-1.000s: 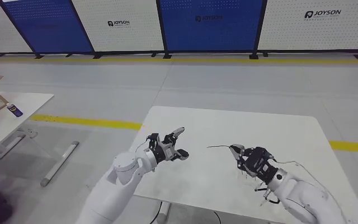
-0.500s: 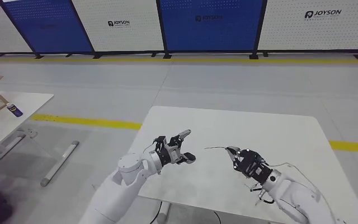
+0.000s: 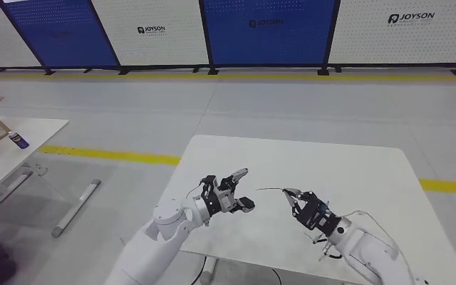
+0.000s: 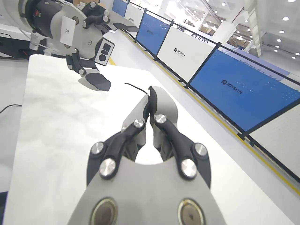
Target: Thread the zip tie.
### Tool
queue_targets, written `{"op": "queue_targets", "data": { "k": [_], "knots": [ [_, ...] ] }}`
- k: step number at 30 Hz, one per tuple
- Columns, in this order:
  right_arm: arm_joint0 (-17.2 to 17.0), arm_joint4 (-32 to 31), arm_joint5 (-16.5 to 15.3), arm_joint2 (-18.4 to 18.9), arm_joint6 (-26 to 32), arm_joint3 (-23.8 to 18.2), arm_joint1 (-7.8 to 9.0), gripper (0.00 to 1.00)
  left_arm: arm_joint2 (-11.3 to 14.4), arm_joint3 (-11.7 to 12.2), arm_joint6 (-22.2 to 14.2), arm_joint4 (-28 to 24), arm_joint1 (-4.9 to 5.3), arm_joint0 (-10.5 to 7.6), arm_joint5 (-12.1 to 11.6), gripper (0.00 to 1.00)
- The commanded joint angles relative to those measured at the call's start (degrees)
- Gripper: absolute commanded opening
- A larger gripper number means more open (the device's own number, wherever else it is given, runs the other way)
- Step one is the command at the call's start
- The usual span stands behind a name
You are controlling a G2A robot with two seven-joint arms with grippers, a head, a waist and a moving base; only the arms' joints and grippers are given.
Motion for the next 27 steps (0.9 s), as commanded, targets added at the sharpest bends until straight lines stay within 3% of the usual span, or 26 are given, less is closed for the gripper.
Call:
{"op": "queue_targets", "data": {
  "k": [1,4,12,14,18,19,20,27],
  "knots": [
    [0.3,-1.49,-0.06,-0.46,0.37,-0.25,-0.36,0.0,1.89,-0.12,0.29,0.61,-0.21,-1.05,0.82,1.0],
    [0.92,-3.36,0.51,-1.21,1.49,-0.2,-1.0,0.0,4.03,1.32,3.58,-0.51,-0.85,-3.85,1.32,1.0],
    [0.92,-3.36,0.51,-1.21,1.49,-0.2,-1.0,0.0,4.03,1.32,3.58,-0.51,-0.85,-3.85,1.32,1.0],
    [0.92,-3.36,0.51,-1.21,1.49,-0.2,-1.0,0.0,4.77,1.24,2.05,-0.65,-0.81,-3.97,2.5,1.0],
    [0.92,-3.36,0.51,-1.21,1.49,-0.2,-1.0,0.0,5.86,2.06,1.18,-3.78,-0.67,-4.6,2.5,1.0],
    [0.92,-3.36,0.51,-1.21,1.49,-0.2,-1.0,0.0,6.11,2.46,1.44,-5.53,-0.66,-4.89,2.5,1.0],
    [0.92,-3.36,0.51,-1.21,1.49,-0.2,-1.0,0.0,5.98,3.04,4.12,-8.07,-0.68,-5.42,2.5,1.0],
    [0.86,-3.36,0.58,-1.18,1.55,-0.19,-1.02,0.0,6.03,3.04,4.14,-8.23,-0.7,-5.39,2.46,1.0]
  ]
}}
